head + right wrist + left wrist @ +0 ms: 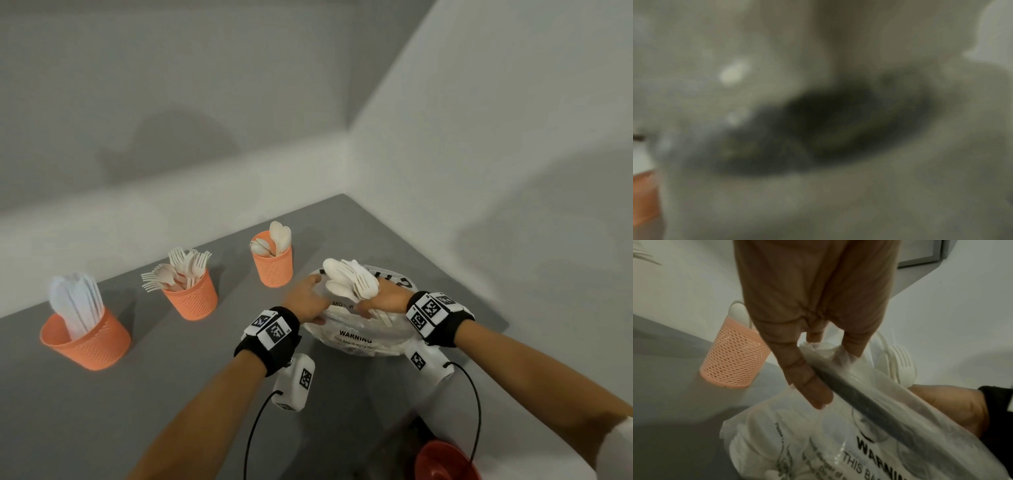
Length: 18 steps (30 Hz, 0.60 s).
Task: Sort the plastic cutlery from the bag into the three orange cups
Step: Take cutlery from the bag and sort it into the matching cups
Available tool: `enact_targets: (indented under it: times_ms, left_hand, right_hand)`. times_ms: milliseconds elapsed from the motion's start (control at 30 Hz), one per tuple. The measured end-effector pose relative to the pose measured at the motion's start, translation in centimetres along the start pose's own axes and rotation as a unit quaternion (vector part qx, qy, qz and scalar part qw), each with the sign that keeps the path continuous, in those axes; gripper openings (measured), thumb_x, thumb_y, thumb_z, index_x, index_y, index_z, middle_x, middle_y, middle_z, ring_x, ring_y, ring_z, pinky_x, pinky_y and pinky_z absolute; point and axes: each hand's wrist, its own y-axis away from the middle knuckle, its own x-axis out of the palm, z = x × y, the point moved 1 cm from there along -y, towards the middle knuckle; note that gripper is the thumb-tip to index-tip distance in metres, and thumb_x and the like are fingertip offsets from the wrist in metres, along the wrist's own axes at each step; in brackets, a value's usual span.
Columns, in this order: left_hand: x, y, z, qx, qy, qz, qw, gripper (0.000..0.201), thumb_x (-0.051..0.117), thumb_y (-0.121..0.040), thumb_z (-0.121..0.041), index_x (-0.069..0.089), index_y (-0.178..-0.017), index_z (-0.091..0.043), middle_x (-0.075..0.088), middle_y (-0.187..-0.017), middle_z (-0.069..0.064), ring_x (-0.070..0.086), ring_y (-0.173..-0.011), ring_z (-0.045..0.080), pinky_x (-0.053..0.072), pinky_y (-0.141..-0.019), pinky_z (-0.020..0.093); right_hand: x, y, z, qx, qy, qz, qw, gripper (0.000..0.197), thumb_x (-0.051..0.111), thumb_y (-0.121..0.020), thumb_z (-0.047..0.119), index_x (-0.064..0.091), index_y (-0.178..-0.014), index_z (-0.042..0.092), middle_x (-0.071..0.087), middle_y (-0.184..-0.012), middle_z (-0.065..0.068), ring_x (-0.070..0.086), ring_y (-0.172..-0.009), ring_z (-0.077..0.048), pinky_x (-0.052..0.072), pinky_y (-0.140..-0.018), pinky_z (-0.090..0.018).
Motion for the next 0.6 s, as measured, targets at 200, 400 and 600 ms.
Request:
enact_targets:
  times_ms: [200,400,600]
  left_hand:
    - [-1.1,0.6,0.7,-0.032,0.118,0.047,0.991,0.048,0.052,-0.09,-0.006,0.04,-0.135,-0.017,0.05,-0.112,0.006,0.056,-0.078,0.015,0.055,-0.067,0.023]
    - [-3.5,1.9,1.9,0.012,0.167,-0.076,0.983,0.017,0.042,-0.096,-0.014,0.058,-0.102,-0.017,0.053,-0.087,0.003,0.05,-0.072,0.01,0.048,-0.057,0.016]
    - [-5.9,5.7,4.0,-0.06,0.501,-0.057,0.861,0.042,0.029,-0.1,-0.036,0.056,-0.094,-0.005,0.061,-0.091,0.016,0.059,-0.083,0.025,0.048,-0.075,0.033]
  right_hand:
    - [-1.5,0.9,3.2,-0.054,-0.077,-0.015,0.995,0.014,0.066,-0.084,0.006,0.056,-0.085,0.017,0.06,-0.069,0.005,0.056,-0.051,0.002,0.05,-0.061,-0.019]
    - [-2.6,2.0,10.3,-0.119,-0.275,-0.09,0.95,0.016,0.057,-0.087,-0.001,0.053,-0.087,0.015,0.053,-0.07,-0.003,0.054,-0.059,-0.014,0.053,-0.06,-0.024]
    - [1.6,0.9,16.8,-0.194,-0.383,-0.077,0.9,0.019,0.057,-0.086,-0.004,0.054,-0.091,0.014,0.057,-0.058,0.004,0.057,-0.053,-0.011,0.052,-0.06,-0.026]
